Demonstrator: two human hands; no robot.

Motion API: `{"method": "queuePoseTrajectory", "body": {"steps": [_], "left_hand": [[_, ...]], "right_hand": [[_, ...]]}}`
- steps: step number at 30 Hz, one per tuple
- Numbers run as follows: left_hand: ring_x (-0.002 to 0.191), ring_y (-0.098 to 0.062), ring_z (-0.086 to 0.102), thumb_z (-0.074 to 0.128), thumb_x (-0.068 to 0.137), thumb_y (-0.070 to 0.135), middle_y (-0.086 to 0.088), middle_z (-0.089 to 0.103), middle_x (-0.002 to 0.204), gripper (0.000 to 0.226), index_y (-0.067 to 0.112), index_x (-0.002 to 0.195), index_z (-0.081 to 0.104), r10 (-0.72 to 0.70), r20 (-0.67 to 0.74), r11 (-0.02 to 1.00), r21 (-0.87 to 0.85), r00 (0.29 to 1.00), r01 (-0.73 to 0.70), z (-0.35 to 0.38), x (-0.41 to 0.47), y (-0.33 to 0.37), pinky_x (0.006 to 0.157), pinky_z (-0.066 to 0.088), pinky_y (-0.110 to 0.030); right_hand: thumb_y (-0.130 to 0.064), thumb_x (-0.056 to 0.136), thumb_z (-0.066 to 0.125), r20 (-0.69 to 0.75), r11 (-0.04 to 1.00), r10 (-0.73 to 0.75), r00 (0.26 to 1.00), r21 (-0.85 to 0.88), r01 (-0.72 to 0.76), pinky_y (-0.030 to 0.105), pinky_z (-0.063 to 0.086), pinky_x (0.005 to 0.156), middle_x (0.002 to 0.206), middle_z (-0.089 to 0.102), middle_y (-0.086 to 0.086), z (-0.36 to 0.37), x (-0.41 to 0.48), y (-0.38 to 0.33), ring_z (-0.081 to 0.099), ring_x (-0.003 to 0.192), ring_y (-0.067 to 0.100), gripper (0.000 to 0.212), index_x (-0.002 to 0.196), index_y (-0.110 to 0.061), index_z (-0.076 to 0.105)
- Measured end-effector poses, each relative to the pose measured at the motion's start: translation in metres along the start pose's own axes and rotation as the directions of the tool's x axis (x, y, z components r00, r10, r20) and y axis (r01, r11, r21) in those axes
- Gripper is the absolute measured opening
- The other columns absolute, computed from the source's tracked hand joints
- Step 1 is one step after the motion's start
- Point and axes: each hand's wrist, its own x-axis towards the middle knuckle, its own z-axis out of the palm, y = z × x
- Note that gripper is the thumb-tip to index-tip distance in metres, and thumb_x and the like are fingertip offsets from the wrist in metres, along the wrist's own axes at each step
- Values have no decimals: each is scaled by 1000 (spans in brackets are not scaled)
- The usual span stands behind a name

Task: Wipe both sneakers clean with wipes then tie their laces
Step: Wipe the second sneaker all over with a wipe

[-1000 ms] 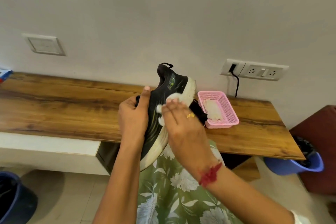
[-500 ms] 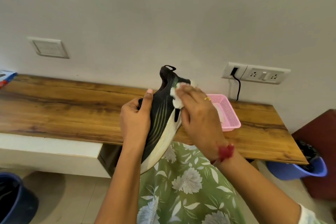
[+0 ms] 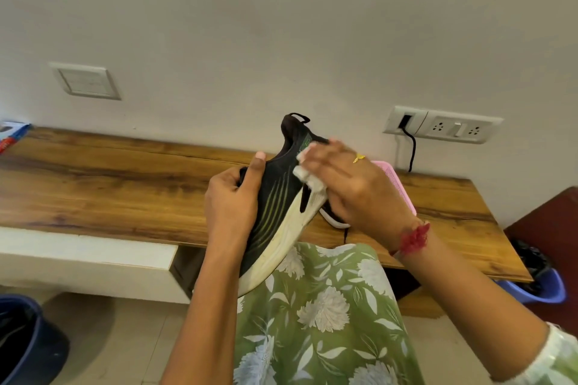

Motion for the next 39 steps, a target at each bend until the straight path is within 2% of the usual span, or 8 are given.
{"method": "queuePoseTrajectory", "body": {"steps": [14,17,21,27,30,34,36,39], "left_hand": [[47,-15,34,55,78,69,3,38,46,67,4,58,51,54,26,998,26,998,-55,-1,5,-11,53,29,-35],[48,-17,38,53,75,72,-2,41,49,75,-2,67,58,46,45,999,13,998,-47,-2,5,-11,53,31,-35],[49,-20,34,54,76,71,-2,36,48,76,-3,62,45,23,69,999,-24,997,-21,3,2,-4,54,29,-37],[52,-18,40,60,82,63,-6,47,51,58,11,57,58,-27,37,997,-73,999,30,8,0,-6,56,34,-38],[52,-18,38,59,75,72,-4,44,50,73,0,64,55,-73,17,988,-137,997,75,5,1,-6,57,31,-38],[53,-19,39,58,62,81,-5,45,55,82,0,66,52,-128,57,973,-186,990,136,4,1,1,58,31,-39],[58,-18,57,67,54,78,0,63,62,64,15,63,61,-156,116,966,-188,981,176,5,-1,4,61,45,-40],[79,-18,71,75,49,70,5,75,80,51,29,78,71,-158,169,976,-124,973,180,9,-5,4,80,57,-48]], "right_hand": [[3,82,46,81,975,-7,997,221,-11,37,36,110,120,64,13,5,-14,-28,55,119,22,38,114,1,65],[2,81,47,-28,871,234,972,450,-197,33,39,108,122,63,4,-11,-2,-24,55,119,12,40,116,-4,65],[5,81,52,-185,880,440,879,285,-381,31,36,109,120,64,4,-12,10,-13,56,115,13,39,116,-6,65],[-5,84,44,49,971,157,986,173,-163,31,33,111,119,65,8,10,-11,-44,55,117,16,38,115,-4,65],[-1,87,49,58,712,403,914,607,-352,23,45,97,112,67,-7,-10,2,-42,59,109,3,34,111,-15,68],[-6,93,54,231,34,789,569,909,-416,30,56,80,92,71,-7,-41,34,4,66,90,9,20,96,-20,68],[-8,94,54,329,-8,761,559,866,-499,38,53,88,96,70,2,-48,46,28,64,94,18,17,98,-16,68],[-9,93,57,411,271,678,610,631,-726,31,50,76,99,68,11,-46,60,50,60,87,17,12,93,-12,68]]}}
